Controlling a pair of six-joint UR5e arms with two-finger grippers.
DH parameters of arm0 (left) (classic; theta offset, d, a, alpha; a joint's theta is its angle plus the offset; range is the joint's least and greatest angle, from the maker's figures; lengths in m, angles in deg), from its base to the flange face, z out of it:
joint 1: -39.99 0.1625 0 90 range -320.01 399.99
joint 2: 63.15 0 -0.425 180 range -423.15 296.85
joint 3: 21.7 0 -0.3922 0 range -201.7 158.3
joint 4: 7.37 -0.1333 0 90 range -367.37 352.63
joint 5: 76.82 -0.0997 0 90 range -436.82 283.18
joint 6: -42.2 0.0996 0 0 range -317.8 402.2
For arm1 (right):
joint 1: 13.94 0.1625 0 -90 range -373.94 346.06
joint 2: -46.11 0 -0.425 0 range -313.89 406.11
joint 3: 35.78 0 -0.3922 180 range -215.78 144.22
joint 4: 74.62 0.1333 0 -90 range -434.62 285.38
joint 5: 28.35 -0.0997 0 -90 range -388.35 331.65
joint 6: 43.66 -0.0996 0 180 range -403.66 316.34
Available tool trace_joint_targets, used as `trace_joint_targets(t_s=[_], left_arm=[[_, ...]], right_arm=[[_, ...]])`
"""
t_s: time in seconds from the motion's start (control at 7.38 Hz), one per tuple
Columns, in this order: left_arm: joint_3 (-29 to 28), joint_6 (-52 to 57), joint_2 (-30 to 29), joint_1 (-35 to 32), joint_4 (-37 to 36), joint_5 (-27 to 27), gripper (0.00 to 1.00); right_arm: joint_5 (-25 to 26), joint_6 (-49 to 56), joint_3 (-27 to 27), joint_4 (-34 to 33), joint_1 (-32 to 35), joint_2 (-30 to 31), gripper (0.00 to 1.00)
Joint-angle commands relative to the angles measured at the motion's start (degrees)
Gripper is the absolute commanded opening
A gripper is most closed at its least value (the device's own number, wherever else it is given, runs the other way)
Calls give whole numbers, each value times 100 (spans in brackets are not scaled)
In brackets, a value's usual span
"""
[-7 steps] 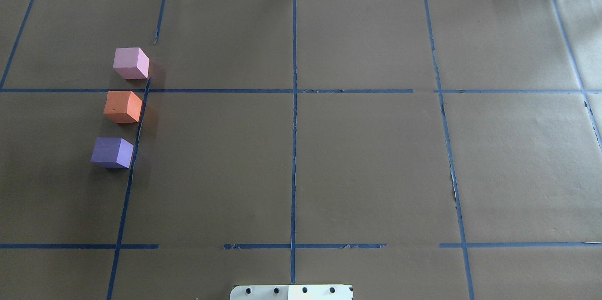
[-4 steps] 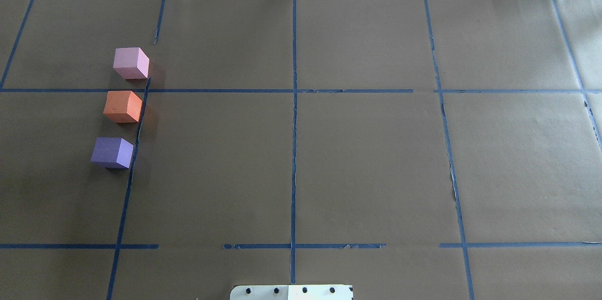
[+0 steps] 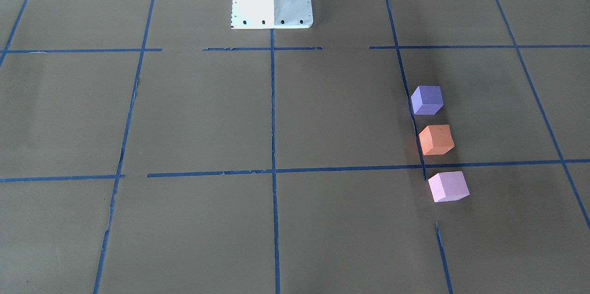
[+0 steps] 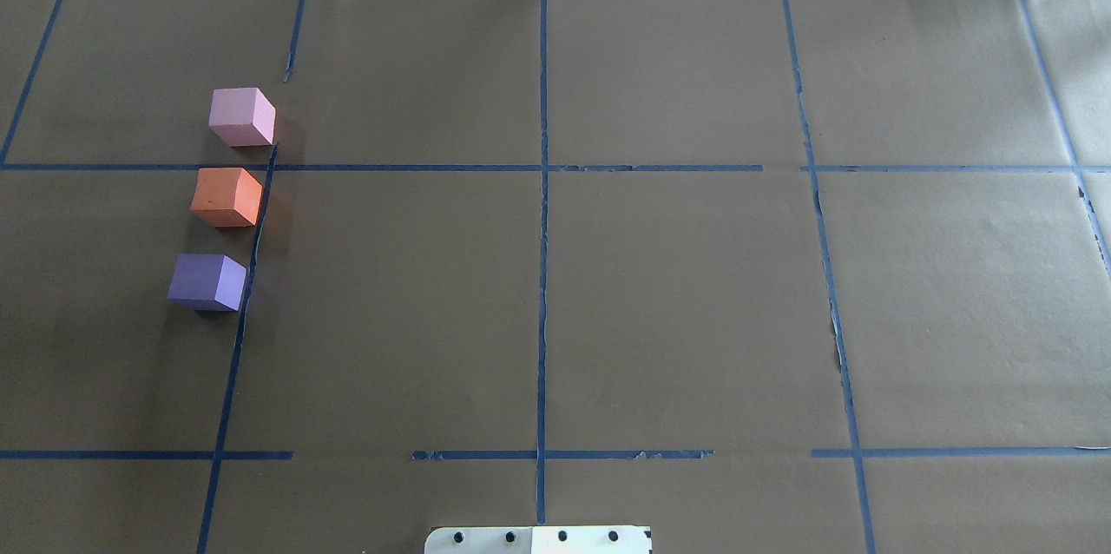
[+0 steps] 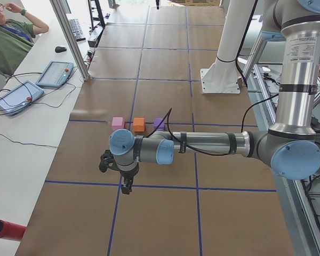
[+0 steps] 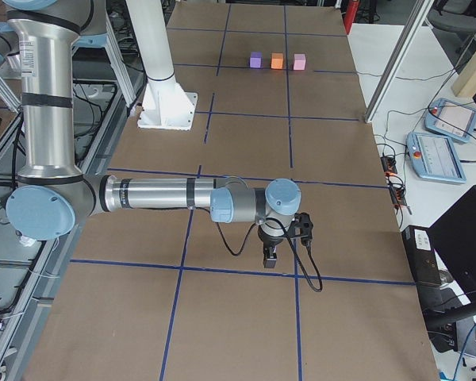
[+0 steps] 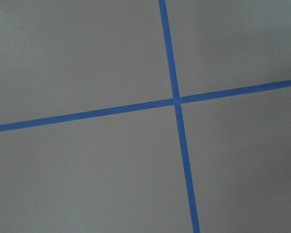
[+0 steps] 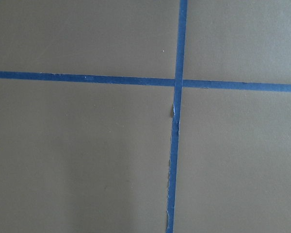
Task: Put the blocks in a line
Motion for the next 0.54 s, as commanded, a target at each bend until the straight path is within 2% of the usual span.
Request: trace_joint_targets(t_s=[0.0, 0.41], left_arm=[[1, -9, 2, 3, -11, 7, 100], [-16, -9, 2, 12, -11, 7, 100]], right_arm=[[-3, 0, 6, 0, -9, 1, 100], [6, 0, 6, 0, 0, 1, 100]])
